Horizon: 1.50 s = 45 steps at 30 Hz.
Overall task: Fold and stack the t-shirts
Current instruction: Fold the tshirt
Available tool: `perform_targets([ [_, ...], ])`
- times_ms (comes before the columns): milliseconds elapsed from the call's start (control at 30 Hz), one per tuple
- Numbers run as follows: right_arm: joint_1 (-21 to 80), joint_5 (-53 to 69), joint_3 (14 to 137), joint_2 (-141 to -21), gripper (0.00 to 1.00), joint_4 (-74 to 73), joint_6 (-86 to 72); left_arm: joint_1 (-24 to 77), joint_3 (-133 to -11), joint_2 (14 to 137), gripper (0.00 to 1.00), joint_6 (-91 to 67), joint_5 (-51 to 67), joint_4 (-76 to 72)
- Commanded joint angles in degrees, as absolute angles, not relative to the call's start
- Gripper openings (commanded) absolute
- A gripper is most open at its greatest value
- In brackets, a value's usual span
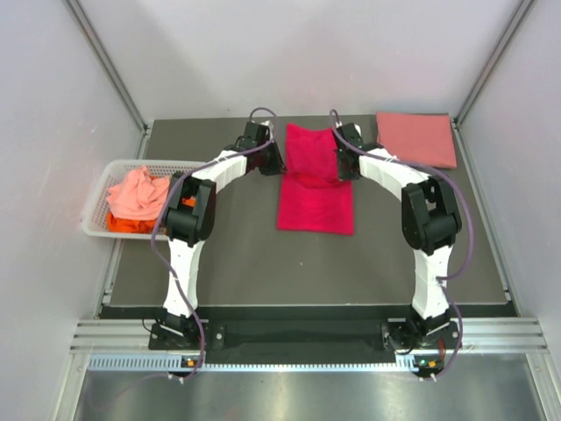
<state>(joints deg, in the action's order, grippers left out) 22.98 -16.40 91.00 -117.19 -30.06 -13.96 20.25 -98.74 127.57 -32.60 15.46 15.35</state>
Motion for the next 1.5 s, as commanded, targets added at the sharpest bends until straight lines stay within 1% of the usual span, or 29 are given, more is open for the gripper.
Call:
perform_targets([
  [0,22.1,-18.1,96.8,-118.3,0.0,-31.1,-13.1,19.6,-103.3,129.2,0.14,-30.9,17.7,12.6],
  [33,22.0,-18.7,97.5,-118.7,0.0,-31.7,-13.4,19.6,-103.7,129.7,0.17,-30.8,17.9,12.9],
  [67,21.9,-19.9,99.0,-119.1,0.01,-33.6,-13.6,19.6,-104.7,129.8,0.25,-30.5,17.9,14.3],
  [133,21.4,-21.7,100.8,-119.8,0.06,-36.0,-15.7,19.5,-105.3,128.9,0.29,-28.6,17.7,15.7],
  [167,21.2,-21.5,101.8,-119.6,0.1,-37.9,-16.1,19.5,-105.6,128.3,0.31,-27.9,15.0,17.7],
  [200,21.1,-20.6,101.7,-118.4,0.21,-38.4,-16.4,19.5,-105.6,127.5,0.35,-26.6,12.4,19.4],
  [233,21.0,-19.3,101.3,-117.3,0.26,-38.4,-16.3,19.5,-105.8,125.8,0.39,-26.3,9.3,21.9],
  [267,21.0,-16.3,99.5,-115.8,0.29,-38.4,-16.3,19.6,-105.8,124.7,0.42,-26.0,3.3,24.0],
  [300,21.0,-14.7,98.0,-112.3,0.33,-38.2,-16.4,19.6,-105.3,123.7,0.44,-25.8,1.4,27.5],
  [400,20.8,-6.5,90.1,-105.2,0.37,-36.7,-17.1,19.8,-100.0,117.0,0.45,-25.2,2.2,29.3],
  [433,20.5,-3.6,87.9,-103.7,0.37,-36.3,-17.1,19.9,-98.5,115.7,0.45,-25.5,3.5,29.5],
  [467,20.4,-0.3,83.1,-102.3,0.37,-34.8,-17.1,20.0,-95.2,114.4,0.45,-25.7,4.9,29.8],
  [533,20.4,3.5,78.4,-98.1,0.36,-33.4,-17.1,20.6,-89.4,110.8,0.45,-26.3,9.9,29.2],
  [567,20.4,5.8,74.1,-96.7,0.36,-31.5,-16.9,20.7,-87.2,109.6,0.45,-26.5,12.5,28.1],
  [633,20.4,6.7,70.9,-94.0,0.36,-30.3,-16.3,21.2,-83.0,106.6,0.45,-27.3,18.0,24.7],
  [667,20.4,6.8,68.4,-93.5,0.35,-29.7,-15.9,21.5,-79.8,106.0,0.44,-27.4,19.0,24.2],
  [933,19.9,7.9,59.7,-91.2,0.37,-26.5,-14.7,24.4,-70.8,103.6,0.44,-25.9,20.0,21.9],
  [1100,18.9,10.6,56.0,-93.0,0.37,-23.3,-13.4,27.1,-68.9,103.2,0.44,-24.5,16.7,21.6],
  [1300,18.5,13.0,53.2,-92.9,0.35,-20.1,-13.2,27.2,-66.4,104.6,0.45,-25.4,19.5,18.3],
  [1367,18.5,13.0,52.7,-92.6,0.33,-19.7,-13.0,27.2,-66.5,105.4,0.41,-25.4,20.3,18.1],
  [1400,18.4,12.9,52.6,-92.5,0.32,-19.6,-12.9,27.2,-66.7,105.9,0.37,-25.5,20.2,18.2],
  [1433,18.5,12.9,52.5,-92.5,0.29,-19.4,-12.9,27.2,-67.1,106.1,0.3,-25.6,20.4,18.8],
  [1467,18.4,12.8,52.4,-92.6,0.27,-19.2,-12.9,27.2,-67.3,106.2,0.16,-25.8,20.5,19.2],
])
